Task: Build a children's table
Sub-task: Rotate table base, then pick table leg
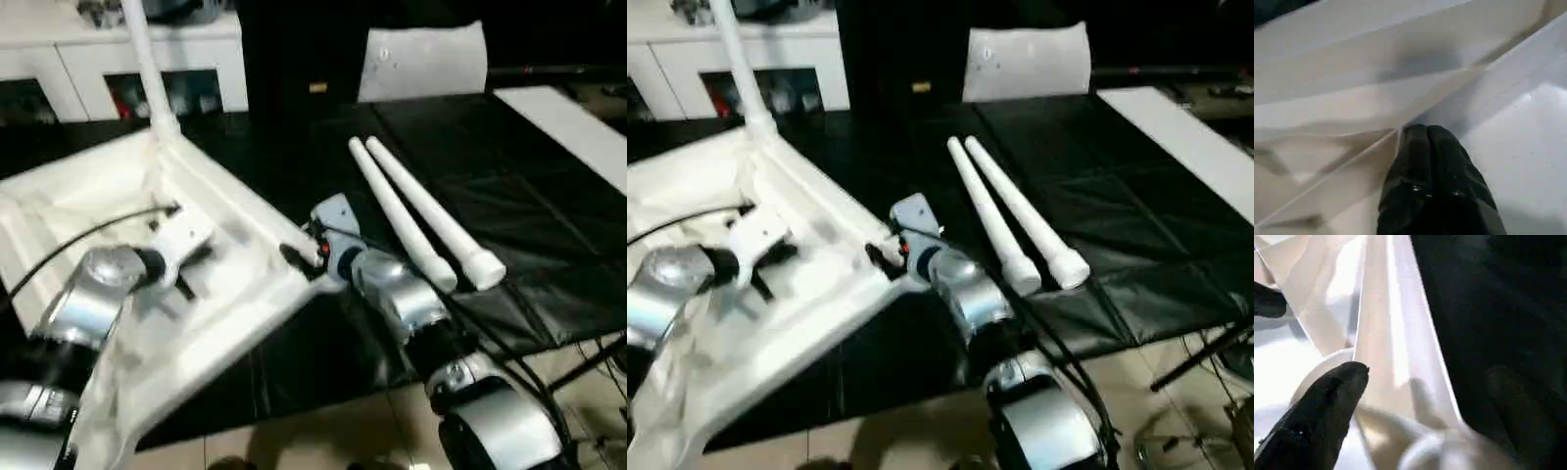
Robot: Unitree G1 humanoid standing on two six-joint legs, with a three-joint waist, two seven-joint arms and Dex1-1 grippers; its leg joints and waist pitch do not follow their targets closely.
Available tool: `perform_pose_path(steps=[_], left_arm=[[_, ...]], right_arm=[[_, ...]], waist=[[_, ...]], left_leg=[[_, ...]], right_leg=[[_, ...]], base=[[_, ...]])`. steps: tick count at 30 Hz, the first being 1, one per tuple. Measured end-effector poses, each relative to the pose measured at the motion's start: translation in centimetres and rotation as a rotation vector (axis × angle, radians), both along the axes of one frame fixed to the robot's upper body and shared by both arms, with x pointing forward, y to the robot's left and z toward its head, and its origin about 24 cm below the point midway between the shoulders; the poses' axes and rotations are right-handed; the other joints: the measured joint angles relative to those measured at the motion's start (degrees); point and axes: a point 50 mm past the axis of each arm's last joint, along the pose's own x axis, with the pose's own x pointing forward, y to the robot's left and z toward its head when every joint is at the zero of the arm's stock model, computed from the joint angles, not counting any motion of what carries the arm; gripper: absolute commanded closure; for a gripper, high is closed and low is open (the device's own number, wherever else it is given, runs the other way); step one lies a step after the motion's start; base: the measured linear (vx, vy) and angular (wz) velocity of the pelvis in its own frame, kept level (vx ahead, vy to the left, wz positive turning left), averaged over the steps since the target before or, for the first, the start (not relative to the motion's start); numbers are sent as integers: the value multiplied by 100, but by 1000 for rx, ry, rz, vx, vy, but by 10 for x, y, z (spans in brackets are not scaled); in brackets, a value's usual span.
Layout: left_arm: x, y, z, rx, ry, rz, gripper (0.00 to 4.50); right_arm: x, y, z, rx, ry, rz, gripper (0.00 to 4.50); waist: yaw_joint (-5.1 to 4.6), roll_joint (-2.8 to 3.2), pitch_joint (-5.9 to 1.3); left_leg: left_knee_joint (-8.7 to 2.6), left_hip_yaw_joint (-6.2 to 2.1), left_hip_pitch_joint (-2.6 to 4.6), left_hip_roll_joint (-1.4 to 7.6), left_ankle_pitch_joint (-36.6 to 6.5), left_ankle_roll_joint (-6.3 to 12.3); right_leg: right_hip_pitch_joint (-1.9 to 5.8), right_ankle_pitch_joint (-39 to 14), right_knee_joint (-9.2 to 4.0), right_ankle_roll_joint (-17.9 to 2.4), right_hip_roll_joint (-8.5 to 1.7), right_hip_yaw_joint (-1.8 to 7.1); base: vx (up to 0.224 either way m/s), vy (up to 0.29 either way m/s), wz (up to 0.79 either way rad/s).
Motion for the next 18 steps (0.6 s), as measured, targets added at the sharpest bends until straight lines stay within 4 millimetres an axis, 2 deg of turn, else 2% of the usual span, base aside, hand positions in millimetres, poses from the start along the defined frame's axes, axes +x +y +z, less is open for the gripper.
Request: perform_pose_path(steps=[5, 9, 10, 13, 14, 17, 18], left_arm=[[0, -2, 8, -138, -75, 18, 446], [-9, -13, 18, -311, -125, -32, 446], [-13, -15, 20, -341, -118, -42, 428], [-24, -24, 25, -427, -89, -85, 428], [-27, -29, 28, -456, -83, -103, 409], [-38, -43, 39, -528, -58, -179, 388], [-46, -54, 45, -558, -36, -233, 378]], right_arm=[[7, -23, 24, 25, -96, -73, 0], [13, -46, 42, -16, -137, -160, 0], [14, -50, 44, -31, -132, -180, 0], [20, -67, 49, -112, -89, -258, 0], [21, -73, 50, -133, -72, -273, 0], [24, -81, 51, -157, -20, -278, 0], [27, -85, 50, -174, 14, -293, 0]], waist=[[13, -2, 1], [3, -1, 1], [-3, -1, 1], [-27, -1, 2], [-27, -1, 2], [-30, -1, 2], [-32, -2, 3]], left_leg=[[1, 2, -5, 1, -4, 7], [1, 6, 1, 1, -5, 7], [1, 7, 2, 1, -4, 7], [2, 7, 5, 2, -4, 6], [2, 7, 6, 1, -4, 6], [3, 7, 6, 2, -4, 6], [4, 8, 6, 2, -4, 6]], right_leg=[[-1, -2, -7, 3, -2, -2], [-3, -3, 0, 4, -2, 1], [-4, -3, 0, 5, -2, 1], [-4, -4, 6, 7, -1, 2], [-3, -5, 7, 8, -1, 2], [-4, -6, 9, 10, -1, 2], [-5, -6, 8, 9, -1, 4]], base=[[0, 0, 0], [0, 0, 0], [0, 0, 0], [0, 0, 0], [0, 0, 0], [0, 0, 0], [0, 0, 0]])
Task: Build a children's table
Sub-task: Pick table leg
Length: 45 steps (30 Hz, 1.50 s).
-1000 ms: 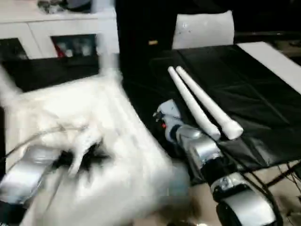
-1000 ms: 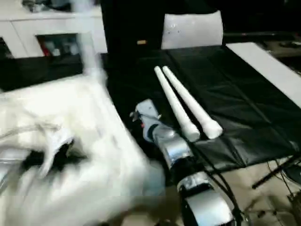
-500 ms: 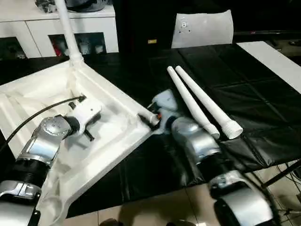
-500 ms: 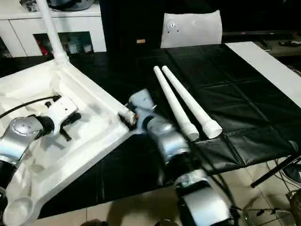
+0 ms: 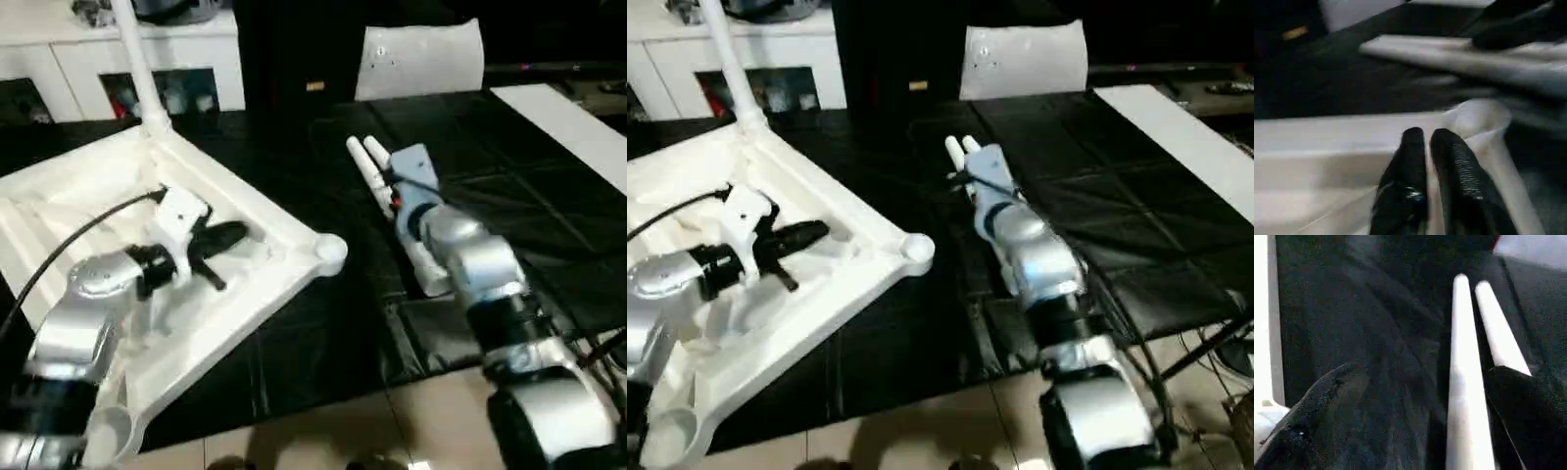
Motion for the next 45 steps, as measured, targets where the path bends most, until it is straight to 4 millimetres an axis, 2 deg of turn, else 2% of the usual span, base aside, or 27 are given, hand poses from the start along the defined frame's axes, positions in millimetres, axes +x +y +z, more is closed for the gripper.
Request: perform_pose_path(steps=[2, 5, 6, 10, 15, 16, 23, 25, 28, 30, 34, 40, 45], left_arm=[[-9, -17, 6, -29, 7, -92, 352], [-16, -28, 9, -50, 47, -156, 343], [-18, -32, 9, -51, 65, -173, 320], [-28, -42, 13, -50, 106, -235, 293], [-34, -44, 12, -16, 138, -247, 261], [-34, -44, 13, -14, 140, -246, 239], [-34, -43, 10, 12, 162, -226, 185], [-34, -42, 9, 19, 161, -218, 154], [-33, -41, 9, 43, 148, -187, 140], [-32, -40, 8, 61, 143, -172, 110], [-33, -39, 4, 71, 151, -161, 104], [-36, -38, -2, 96, 164, -154, 103], [-34, -40, -1, 100, 146, -151, 103]], right_arm=[[4, -8, -1, -2, 33, -37, 0], [8, -12, -7, -16, 91, -65, 0], [9, -13, -11, -20, 125, -73, 0], [10, -17, -22, -58, 206, -94, 0], [5, -22, -37, -80, 333, -104, 0], [4, -22, -40, -82, 355, -108, 30], [4, -24, -40, -49, 407, -126, 83], [4, -24, -40, -31, 419, -129, 114], [4, -26, -40, -10, 441, -135, 128], [4, -27, -40, -8, 445, -133, 159], [4, -27, -40, -4, 455, -125, 168], [4, -28, -40, -6, 466, -128, 232], [4, -31, -40, 2, 462, -137, 254]], waist=[[1, 0, 0], [-8, 0, 0], [-13, 0, 0], [-14, 0, 0], [-15, -2, 2], [-15, -3, 2], [-14, -3, 2], [-14, -3, 2], [-11, -5, 1], [-12, -13, 0], [-17, -20, -3], [-15, -20, -3], [-16, -19, -2]], left_leg=[[2, 3, -1, -1, 0, 0], [2, 3, 0, 0, 0, 0], [3, 3, 0, 1, 0, 0], [8, 3, -4, 0, 0, 0], [10, 3, -5, 1, 0, 0], [11, 3, -5, 1, 0, 0], [24, 2, -5, 1, 0, 0], [27, 2, -5, 1, 0, 0], [30, 1, -5, 2, 0, 1], [31, 1, -5, 2, 0, 1], [33, 1, -5, 2, 0, 1], [36, 0, -5, 3, 0, 1], [37, 0, -5, 3, 0, 1]], right_leg=[[0, 0, -1, 0, 0, 2], [-2, -1, 5, 1, 1, 0], [-3, -1, 7, 1, 1, 0], [-5, -1, 8, 1, 1, 1], [-5, -1, 8, 1, 1, 0], [-5, -1, 8, 1, 1, 0], [-2, 0, 15, 1, 0, 1], [-2, 0, 18, 1, 0, 1], [-1, -1, 21, 1, 0, 0], [-1, -1, 21, 2, 0, 0], [-1, -1, 22, 3, 0, 1], [-1, -11, 25, 19, 0, 0], [-1, -15, 29, 26, 0, 0]], base=[[0, 0, 0], [0, 0, 0], [0, 0, 0], [0, 0, 0], [0, 0, 0], [0, 0, 0], [0, 0, 0], [0, 0, 0], [0, 0, 0], [0, 0, 0], [0, 0, 0], [0, 0, 0], [0, 0, 0]])
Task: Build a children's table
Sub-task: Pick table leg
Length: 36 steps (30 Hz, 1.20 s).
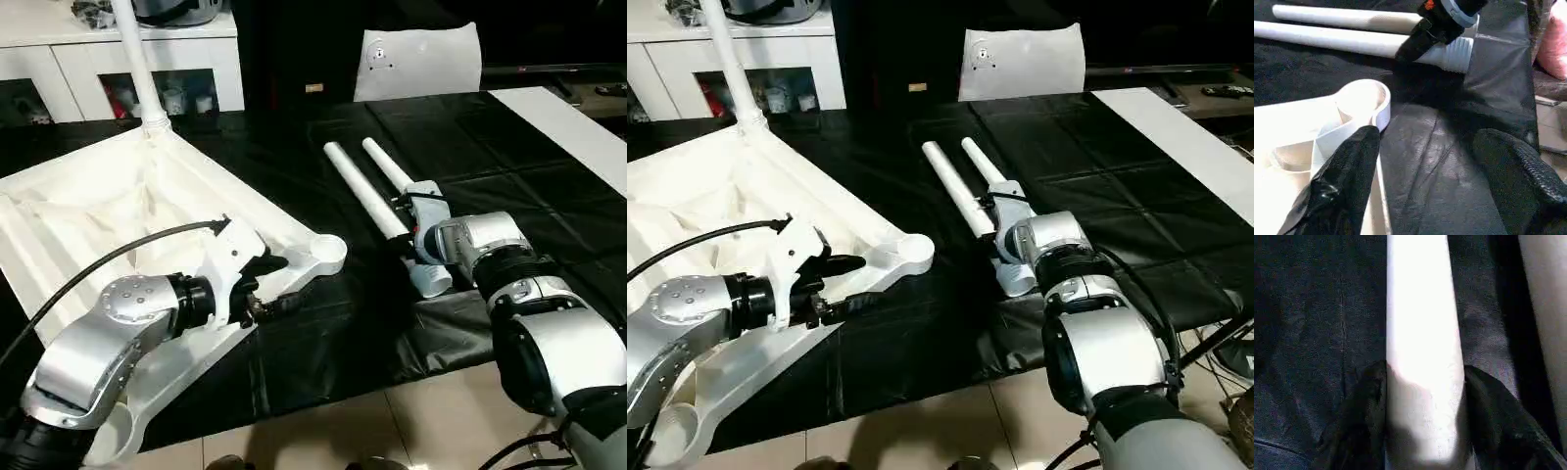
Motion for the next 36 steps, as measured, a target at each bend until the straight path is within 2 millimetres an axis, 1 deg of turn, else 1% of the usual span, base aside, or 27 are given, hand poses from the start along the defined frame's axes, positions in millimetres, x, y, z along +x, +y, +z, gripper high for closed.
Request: perform_pose_path(steps=[5, 7, 9, 11, 13, 15, 18, 20, 22, 24, 26, 28, 30, 31, 34, 36], left_arm=[[2, 1, -1, 18, -22, 17, 103], [3, 1, -2, 22, -27, 24, 103], [4, 2, -3, 16, -26, 36, 103], [5, 1, -4, 7, -33, 44, 103], [8, 0, -4, 3, -41, 60, 103], [13, 1, -3, -2, -52, 87, 103], [18, -1, 1, -20, -82, 107, 103], [24, -3, 5, -44, -104, 130, 103], [36, -9, 14, -116, -139, 193, 103], [45, -12, 26, -178, -181, 240, 103], [50, -15, 37, -274, -191, 272, 103], [55, -16, 47, -362, -180, 293, 76], [57, -16, 55, -478, -152, 300, 69], [57, -16, 57, -503, -143, 298, 69], [59, -26, 66, -646, -77, 263, 69], [58, -36, 75, -741, -37, 205, 69]], right_arm=[[0, -2, 0, 31, -13, -17, 262], [0, -3, 0, 99, -22, -50, 262], [1, -1, 1, 206, -50, -91, 263], [3, 2, 2, 303, -119, -119, 263], [6, 3, 10, 411, -218, -150, 263], [8, 5, 21, 512, -287, -179, 263], [9, 6, 36, 580, -397, -173, 263], [5, 9, 40, 613, -462, -153, 263], [-8, 12, 40, 717, -521, -102, 263], [-20, 21, 43, 834, -519, -6, 263], [-31, 24, 48, 905, -528, 82, 264], [-39, 27, 55, 952, -552, 174, 264], [-50, 28, 61, 996, -570, 272, 264], [-53, 30, 62, 1011, -570, 300, 264], [-65, 33, 63, 1054, -561, 379, 264], [-72, 38, 64, 1080, -534, 442, 264]], waist=[[-1, 2, 1], [0, 3, 1], [1, 12, 6], [-1, 16, 8], [2, 44, 22], [4, 58, 29], [20, 64, 28], [25, 64, 28], [65, 65, 29], [56, 70, 32], [64, 71, 32], [60, 81, 29], [79, 82, 30], [72, 82, 30], [139, 82, 30], [168, 82, 30]], left_leg=[[1, 0, 0, 0, 0, 0], [2, 0, 1, 0, 0, 0], [7, 0, 1, 0, 0, 0], [9, 0, 0, 0, 0, 0], [12, -1, -1, 0, 0, 0], [14, -2, -1, 0, 0, 0], [13, -5, -1, 1, 0, -1], [13, -5, -1, 0, 0, 0], [13, -5, -8, -1, 0, 1], [13, -5, -8, -2, -1, 3], [13, -5, -10, -1, -2, 5], [13, -5, -8, -1, -3, 6], [11, -6, -5, 0, -3, 6], [11, -6, -5, 1, -3, 6], [11, -7, -9, 0, -3, 7], [11, -7, -14, 0, -3, 9]], right_leg=[[-2, 6, 7, -10, 0, 0], [-2, 8, 7, -14, 0, 0], [-2, 9, 11, -14, 0, 1], [-4, 12, 16, -20, 0, 1], [-6, 13, 20, -21, -1, 1], [-7, 14, 28, -23, -1, -1], [-6, 13, 26, -22, 0, -4], [-5, 12, 25, -20, -1, -2], [-2, 11, 16, -19, -1, -3], [-2, 14, 11, -22, -2, -2], [-1, 14, 8, -22, -2, -4], [-1, 14, 8, -22, -2, -5], [2, 13, 5, -21, -1, -7], [2, 13, 5, -20, -1, -7], [4, -1, -7, 4, -2, -10], [6, 7, -22, 8, -2, -9]], base=[[0, 0, 0], [0, 0, 0], [0, 0, 0], [0, 0, 0], [0, 0, 0], [0, 0, 0], [0, 0, 0], [0, 0, 0], [0, 0, 0], [0, 0, 0], [0, 0, 0], [0, 0, 0], [0, 0, 0], [0, 0, 0], [0, 0, 0], [0, 0, 0]])
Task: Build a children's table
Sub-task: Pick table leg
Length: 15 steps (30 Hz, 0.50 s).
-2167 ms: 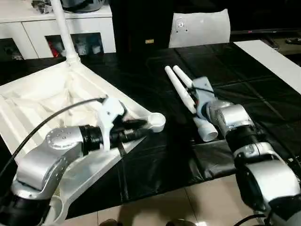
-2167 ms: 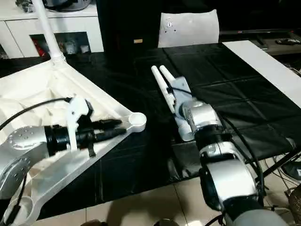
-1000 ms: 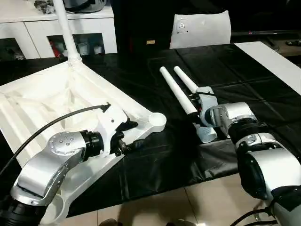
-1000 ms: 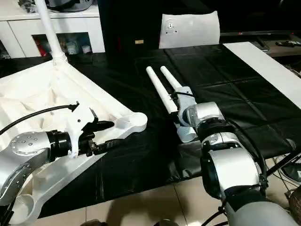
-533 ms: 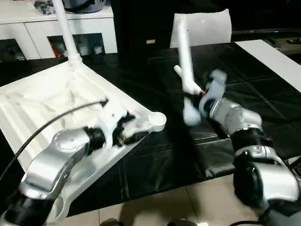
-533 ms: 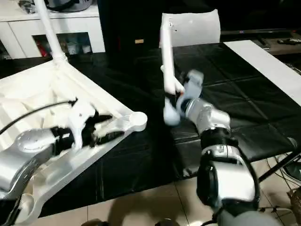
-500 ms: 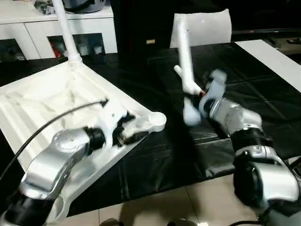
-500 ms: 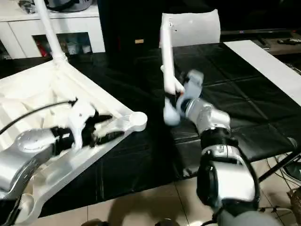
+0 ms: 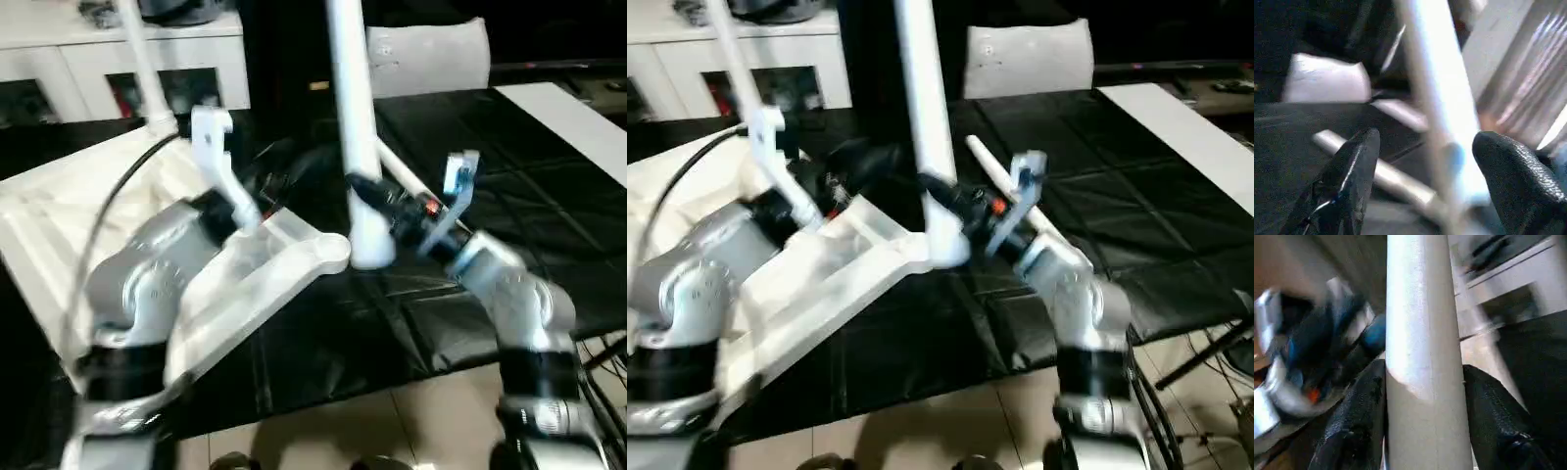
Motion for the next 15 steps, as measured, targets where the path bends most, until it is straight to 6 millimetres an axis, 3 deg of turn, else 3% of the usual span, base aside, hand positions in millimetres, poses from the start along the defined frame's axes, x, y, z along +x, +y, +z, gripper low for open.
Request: perform_pose_path(steps=[5, 7, 9, 15], left_arm=[[-2, -10, 10, -103, 6, -67, 69], [-2, -11, 9, -106, 18, -77, 125], [-1, -13, 8, -104, 27, -83, 139], [1, -15, 3, -9, 19, -31, 139]], right_arm=[[-5, 5, 9, 8, -39, 55, 264], [-6, 4, 9, -1, -41, 60, 264], [-6, 5, 9, -9, -43, 68, 264], [-5, 11, 6, -140, -113, 16, 264]], waist=[[9, -2, -1], [11, -2, -1], [12, -2, -1], [8, -2, -1]], left_leg=[[0, -1, -8, -1, -2, 5], [0, -2, -17, -1, -3, 5], [0, -6, -28, -1, -3, 6], [0, -12, -42, 0, -4, 7]], right_leg=[[2, 3, -17, 3, -1, -2], [-1, 3, -19, 6, -1, -4], [-4, 4, -24, 10, -1, -9], [-8, 7, -31, 15, -2, -13]], base=[[0, 0, 0], [0, 0, 0], [0, 0, 0], [0, 0, 0]])
